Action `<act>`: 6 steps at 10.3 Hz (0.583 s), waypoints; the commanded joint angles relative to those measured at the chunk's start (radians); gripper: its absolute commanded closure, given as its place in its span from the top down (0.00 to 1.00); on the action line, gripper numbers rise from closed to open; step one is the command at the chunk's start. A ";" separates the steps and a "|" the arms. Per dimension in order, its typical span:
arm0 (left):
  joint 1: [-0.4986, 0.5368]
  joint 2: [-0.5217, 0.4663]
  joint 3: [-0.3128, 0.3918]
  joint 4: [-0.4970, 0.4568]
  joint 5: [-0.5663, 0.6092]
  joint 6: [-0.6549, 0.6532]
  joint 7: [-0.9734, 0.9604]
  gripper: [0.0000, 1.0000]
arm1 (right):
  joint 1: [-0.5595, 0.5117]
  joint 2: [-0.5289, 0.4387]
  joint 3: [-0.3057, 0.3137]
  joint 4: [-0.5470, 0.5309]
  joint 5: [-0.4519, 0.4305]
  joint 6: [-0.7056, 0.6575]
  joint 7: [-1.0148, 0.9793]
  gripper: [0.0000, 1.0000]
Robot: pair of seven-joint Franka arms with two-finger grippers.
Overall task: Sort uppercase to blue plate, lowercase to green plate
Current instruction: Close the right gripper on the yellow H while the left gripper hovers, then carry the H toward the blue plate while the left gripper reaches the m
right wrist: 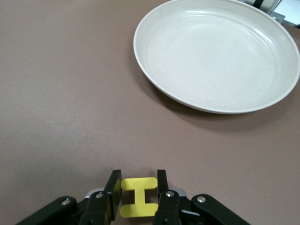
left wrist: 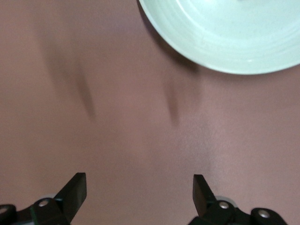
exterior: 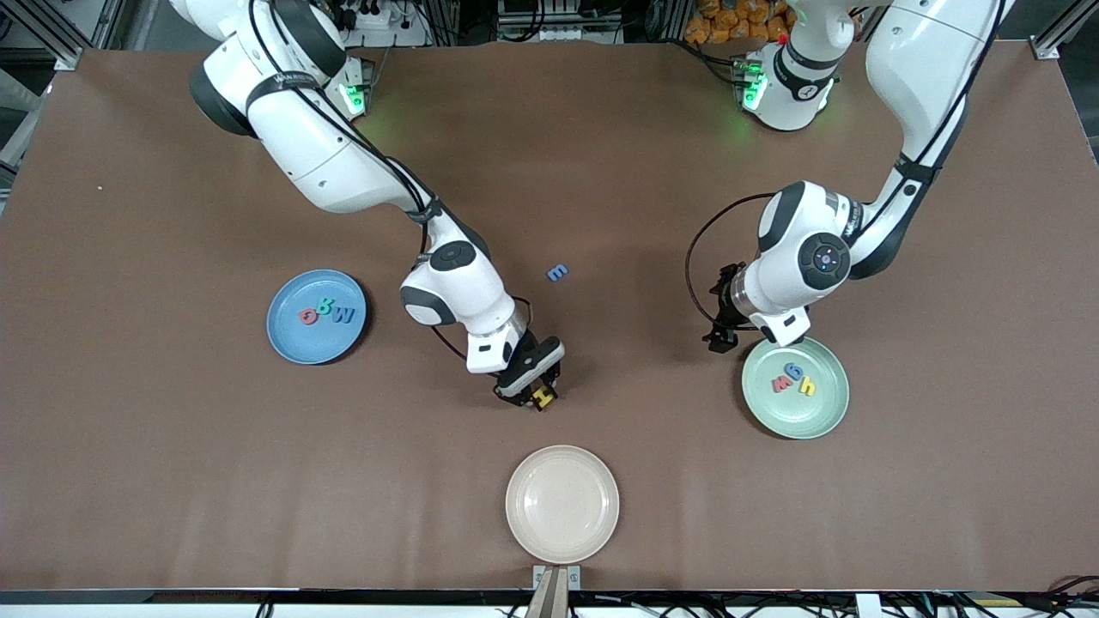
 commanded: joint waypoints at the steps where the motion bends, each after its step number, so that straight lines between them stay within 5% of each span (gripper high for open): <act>1: -0.031 -0.005 -0.001 0.007 0.020 0.000 -0.052 1.00 | -0.011 -0.040 0.027 -0.021 0.023 -0.079 -0.004 0.21; 6: -0.131 -0.005 -0.003 0.024 0.019 -0.001 -0.160 1.00 | -0.013 -0.093 0.051 -0.019 0.048 -0.230 -0.037 0.21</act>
